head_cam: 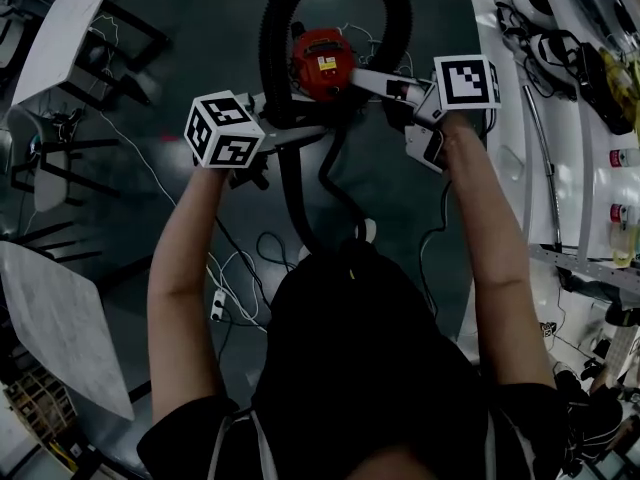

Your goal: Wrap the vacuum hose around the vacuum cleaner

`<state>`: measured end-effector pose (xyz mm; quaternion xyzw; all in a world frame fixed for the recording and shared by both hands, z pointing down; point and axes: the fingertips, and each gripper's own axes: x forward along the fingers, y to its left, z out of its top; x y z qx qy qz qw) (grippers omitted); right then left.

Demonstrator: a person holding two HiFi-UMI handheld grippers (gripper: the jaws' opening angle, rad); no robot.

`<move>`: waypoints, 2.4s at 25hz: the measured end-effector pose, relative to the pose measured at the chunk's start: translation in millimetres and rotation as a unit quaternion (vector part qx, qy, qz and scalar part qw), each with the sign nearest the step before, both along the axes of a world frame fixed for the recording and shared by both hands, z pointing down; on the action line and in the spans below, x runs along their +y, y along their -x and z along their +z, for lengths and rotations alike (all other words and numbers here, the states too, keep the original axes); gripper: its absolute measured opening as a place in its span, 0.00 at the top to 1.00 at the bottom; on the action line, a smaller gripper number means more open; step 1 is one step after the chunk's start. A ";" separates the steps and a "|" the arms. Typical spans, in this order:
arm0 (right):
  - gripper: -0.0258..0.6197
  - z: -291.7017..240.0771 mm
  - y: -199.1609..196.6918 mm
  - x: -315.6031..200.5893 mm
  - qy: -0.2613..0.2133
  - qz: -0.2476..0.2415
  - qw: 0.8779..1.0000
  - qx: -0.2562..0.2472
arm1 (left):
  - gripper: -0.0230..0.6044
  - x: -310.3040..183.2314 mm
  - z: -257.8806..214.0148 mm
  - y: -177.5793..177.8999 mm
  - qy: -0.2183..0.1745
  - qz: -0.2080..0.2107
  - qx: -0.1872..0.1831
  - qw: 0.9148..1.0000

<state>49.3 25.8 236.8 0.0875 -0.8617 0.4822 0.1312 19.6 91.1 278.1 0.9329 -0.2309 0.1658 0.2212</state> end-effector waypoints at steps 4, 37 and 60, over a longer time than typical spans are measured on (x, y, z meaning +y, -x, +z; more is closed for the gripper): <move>0.69 -8.1 -10.2 -6.7 -0.024 -0.011 1.000 -0.001 | 0.69 -9.1 -5.2 -12.0 0.000 -0.003 0.000 1.000; 0.69 -35.6 -26.8 -34.6 0.028 -0.064 0.993 -0.096 | 0.64 -45.3 1.0 -80.9 -0.051 0.077 -0.011 0.996; 0.48 30.1 47.6 -86.5 -0.093 -0.020 0.995 0.039 | 0.69 -87.0 31.5 -4.1 0.067 -0.030 0.050 0.996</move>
